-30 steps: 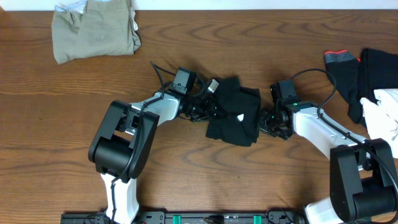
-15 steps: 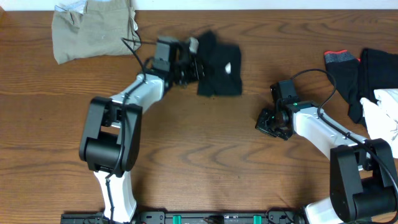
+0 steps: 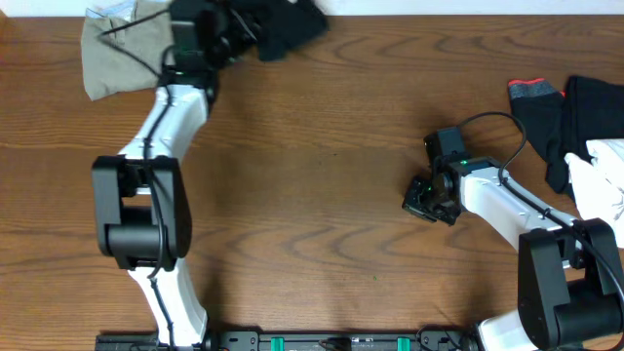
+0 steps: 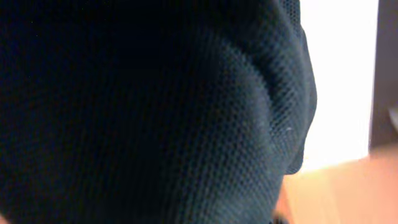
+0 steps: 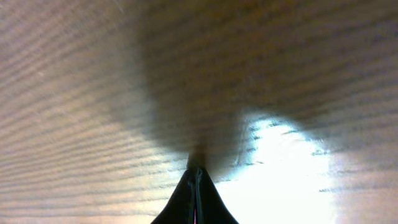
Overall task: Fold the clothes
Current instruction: 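Carry the folded shirt with the left gripper onto the khaki garment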
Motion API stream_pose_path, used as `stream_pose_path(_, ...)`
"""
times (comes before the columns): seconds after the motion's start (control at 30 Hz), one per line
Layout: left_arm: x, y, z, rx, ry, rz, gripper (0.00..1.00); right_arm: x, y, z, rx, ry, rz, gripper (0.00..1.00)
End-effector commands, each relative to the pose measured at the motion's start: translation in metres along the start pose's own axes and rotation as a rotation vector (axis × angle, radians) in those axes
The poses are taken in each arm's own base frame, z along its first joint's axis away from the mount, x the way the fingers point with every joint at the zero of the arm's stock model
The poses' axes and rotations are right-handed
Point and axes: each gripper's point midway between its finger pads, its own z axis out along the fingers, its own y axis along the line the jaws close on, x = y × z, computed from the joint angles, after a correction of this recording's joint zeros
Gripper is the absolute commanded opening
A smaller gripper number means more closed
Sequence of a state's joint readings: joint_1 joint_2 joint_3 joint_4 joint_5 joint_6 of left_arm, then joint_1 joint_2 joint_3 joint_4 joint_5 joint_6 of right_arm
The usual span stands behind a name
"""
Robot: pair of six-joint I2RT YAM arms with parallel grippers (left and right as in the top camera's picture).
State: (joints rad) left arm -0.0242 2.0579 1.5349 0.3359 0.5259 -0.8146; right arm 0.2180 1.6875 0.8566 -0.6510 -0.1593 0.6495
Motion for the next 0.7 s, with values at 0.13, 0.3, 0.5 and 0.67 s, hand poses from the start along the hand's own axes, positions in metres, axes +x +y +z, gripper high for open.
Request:
stream_pose_path(0.13,-0.108,0.046,-0.041,-0.162,-0.415,-0.120,0.06,0.020,-0.035,0.017,0.133,0.070,0.007,0.02)
stream_pose_path(0.3,-0.139,0.075,-0.062,-0.253,-0.573,-0.136,0.06,0.023,-0.037,0.016,0.142,0.082,0.009,0.02)
stream_pose_path(0.5,-0.165,0.100,-0.066,-0.244,-0.638,-0.127,0.08,0.029,-0.042,0.015,0.160,0.108,0.012,0.02)
stream_pose_path(0.67,-0.172,0.130,-0.049,-0.244,-0.618,-0.135,0.09,0.031,-0.043,0.014,0.167,0.117,0.011,0.02)
